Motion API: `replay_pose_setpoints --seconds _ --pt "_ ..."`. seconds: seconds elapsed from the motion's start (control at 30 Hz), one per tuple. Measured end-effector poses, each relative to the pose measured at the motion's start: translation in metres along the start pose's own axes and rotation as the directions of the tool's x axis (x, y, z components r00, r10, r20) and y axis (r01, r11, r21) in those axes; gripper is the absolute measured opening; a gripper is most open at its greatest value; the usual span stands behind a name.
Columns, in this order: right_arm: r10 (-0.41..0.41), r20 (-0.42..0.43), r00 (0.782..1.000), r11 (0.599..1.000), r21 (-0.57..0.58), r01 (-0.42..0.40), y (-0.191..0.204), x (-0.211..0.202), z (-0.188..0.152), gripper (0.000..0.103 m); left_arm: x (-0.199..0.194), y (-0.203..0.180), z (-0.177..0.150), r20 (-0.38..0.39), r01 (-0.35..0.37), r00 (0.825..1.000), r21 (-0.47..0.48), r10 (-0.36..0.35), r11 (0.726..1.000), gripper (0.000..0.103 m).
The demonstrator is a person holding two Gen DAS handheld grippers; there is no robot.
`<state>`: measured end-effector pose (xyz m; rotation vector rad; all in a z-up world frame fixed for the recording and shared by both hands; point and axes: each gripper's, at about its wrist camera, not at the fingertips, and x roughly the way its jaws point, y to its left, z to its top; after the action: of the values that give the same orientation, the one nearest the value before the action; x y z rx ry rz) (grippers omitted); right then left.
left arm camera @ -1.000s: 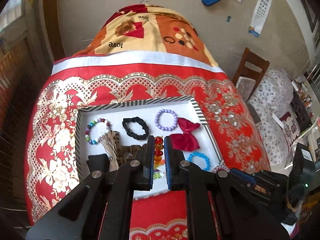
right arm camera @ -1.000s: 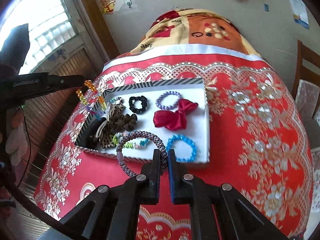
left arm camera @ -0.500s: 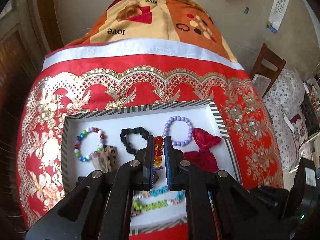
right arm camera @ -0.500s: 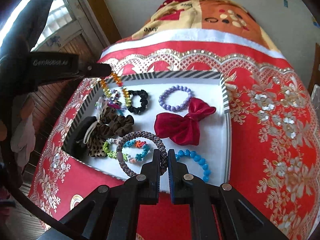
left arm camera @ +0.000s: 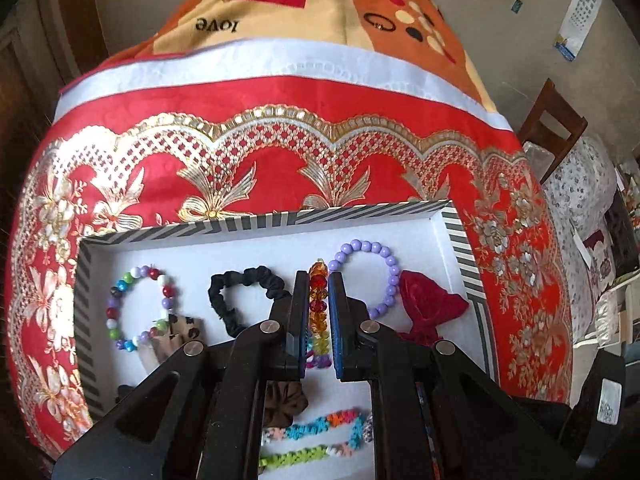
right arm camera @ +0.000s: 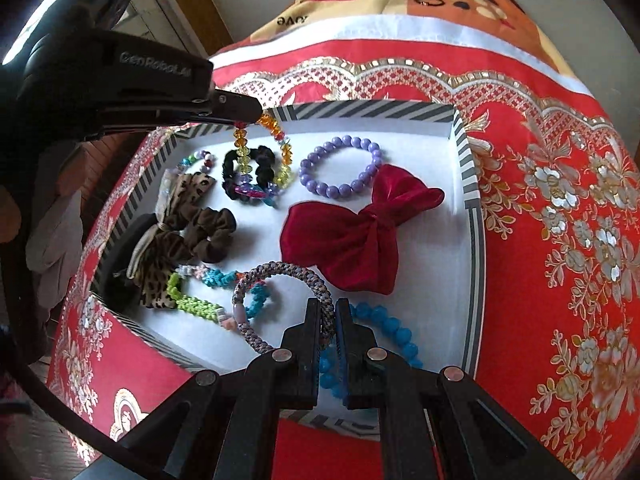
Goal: Organize jewelry
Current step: 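Lower the amber bracelet into the box with the left tool while the right releases the grey bracelet there, then withdraw both open tools up from the box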
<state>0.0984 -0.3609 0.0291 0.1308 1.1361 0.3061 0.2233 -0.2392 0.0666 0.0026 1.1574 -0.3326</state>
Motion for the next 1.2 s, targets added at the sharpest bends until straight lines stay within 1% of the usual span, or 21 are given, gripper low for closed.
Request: replay_pose_setpoints --seconds 0.13,0.27,0.37,0.47,0.5,0.57,0.6,0.63,0.7,0.9,1.0,1.1,1.2 --pt "-0.004 -0.010 1.000 1.000 -0.010 0.004 -0.001 0.005 0.002 0.006 0.009 -0.001 0.000 -0.013 -0.002 1.000 -0.002 0.002 1.000 0.008" --pt "-0.027 -0.022 0.999 0.999 -0.043 0.026 0.004 0.006 0.004 0.006 0.013 -0.004 -0.005 -0.012 -0.002 1.000 0.011 0.003 1.000 0.008" --pt "-0.015 -0.025 1.000 0.999 -0.041 0.014 0.005 0.008 0.004 0.006 0.014 -0.004 -0.008 -0.014 -0.012 1.000 0.013 0.012 1.000 0.008" --pt "-0.011 -0.021 1.000 1.000 -0.025 0.011 0.003 0.008 0.004 0.007 0.014 -0.001 -0.010 -0.020 -0.025 0.999 0.002 0.025 1.000 0.010" --pt "-0.008 -0.022 1.000 1.000 -0.017 0.007 0.001 0.008 0.003 0.009 0.013 0.000 -0.011 -0.018 -0.036 0.999 -0.002 0.036 0.999 0.011" --pt "0.011 -0.020 1.000 1.000 0.007 -0.010 -0.002 0.005 0.002 0.019 0.012 0.003 -0.013 -0.017 -0.045 0.999 -0.013 0.045 0.999 0.014" --pt "0.018 -0.017 1.000 1.000 0.014 -0.018 -0.002 0.005 0.001 0.028 0.011 0.004 -0.013 -0.018 -0.047 0.999 -0.017 0.046 0.999 0.016" --pt "0.024 -0.013 1.000 0.999 0.022 -0.024 -0.002 0.003 0.000 0.030 0.008 0.005 -0.015 -0.015 -0.051 0.999 -0.020 0.051 0.998 0.016" --pt "0.024 -0.006 1.000 0.999 0.025 -0.023 -0.002 -0.001 -0.003 0.030 0.004 0.005 -0.018 -0.006 -0.060 0.998 -0.019 0.060 0.998 0.017" --pt "0.035 0.054 0.998 0.997 0.073 -0.039 -0.002 -0.019 -0.007 0.030 -0.018 0.010 -0.031 0.033 -0.062 0.997 -0.032 0.063 0.998 0.018" --pt "0.017 0.095 0.995 0.994 0.102 -0.027 -0.002 -0.028 -0.008 0.030 -0.030 0.011 -0.038 0.054 -0.071 0.996 -0.034 0.073 0.997 0.018" --pt "-0.025 0.110 0.994 0.993 0.118 0.012 -0.002 -0.032 -0.006 0.030 -0.043 0.015 -0.049 0.073 -0.086 0.993 -0.045 0.089 0.995 0.018" --pt "-0.038 0.132 0.991 0.991 0.131 0.020 0.001 -0.036 -0.004 0.030 -0.056 0.020 -0.061 0.091 -0.083 0.992 -0.067 0.089 0.994 0.018"
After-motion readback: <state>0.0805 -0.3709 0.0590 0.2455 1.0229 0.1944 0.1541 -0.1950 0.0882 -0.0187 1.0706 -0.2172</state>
